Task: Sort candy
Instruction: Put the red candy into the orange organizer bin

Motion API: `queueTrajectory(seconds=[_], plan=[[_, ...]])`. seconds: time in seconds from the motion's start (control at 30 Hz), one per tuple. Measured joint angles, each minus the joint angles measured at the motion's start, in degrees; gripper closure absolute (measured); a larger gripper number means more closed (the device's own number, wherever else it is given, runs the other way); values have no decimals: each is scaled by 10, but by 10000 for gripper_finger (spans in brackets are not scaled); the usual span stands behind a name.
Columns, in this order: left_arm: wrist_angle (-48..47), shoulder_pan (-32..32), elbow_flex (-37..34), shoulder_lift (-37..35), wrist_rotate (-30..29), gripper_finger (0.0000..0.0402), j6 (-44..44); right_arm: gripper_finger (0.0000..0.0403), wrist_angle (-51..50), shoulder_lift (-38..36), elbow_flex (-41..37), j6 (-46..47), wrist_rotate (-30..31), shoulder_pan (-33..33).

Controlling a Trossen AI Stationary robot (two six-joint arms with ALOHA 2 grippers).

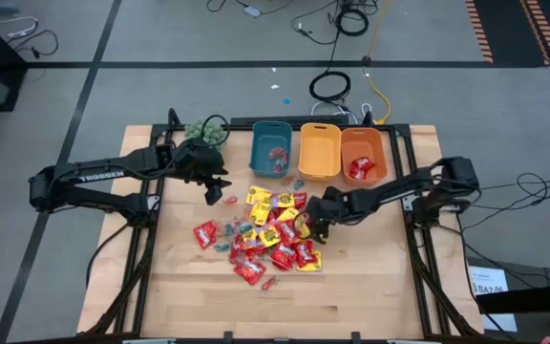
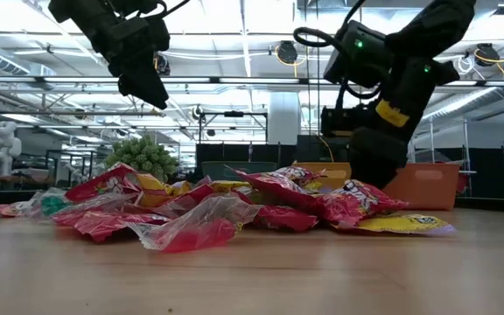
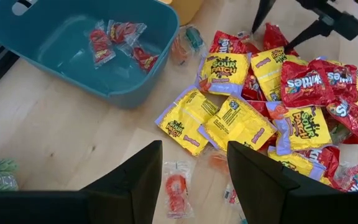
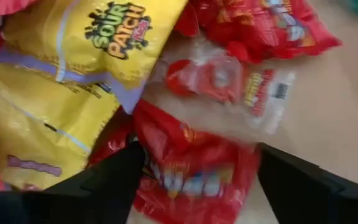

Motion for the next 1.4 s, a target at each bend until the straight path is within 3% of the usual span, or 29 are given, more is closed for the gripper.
queueTrajectory(seconds=[0.1,0.2,0.3,0.37,0.57,0.8,0.93,1.17,1.4], plan=[[0,0,0,0,0,210,0,177,-2,11,1,16,-9,7],[0,0,0,0,0,210,0,264,-22,-11,-1,18,-21,12],[0,0,0,0,0,210,0,357,-77,-69,-6,47,-44,14],[0,0,0,0,0,210,0,383,-99,-124,-7,71,-39,9],[19,0,0,0,0,210,-36,355,-160,-305,-5,155,85,-7],[34,0,0,0,0,210,-46,388,-203,-444,-4,164,220,-64],[50,0,0,0,0,210,-46,382,-239,-468,-4,163,260,-116],[60,0,0,0,-1,210,-46,332,-256,-463,-4,141,280,-185],[51,0,0,0,-16,185,-63,286,-305,-463,-4,177,300,-239]])
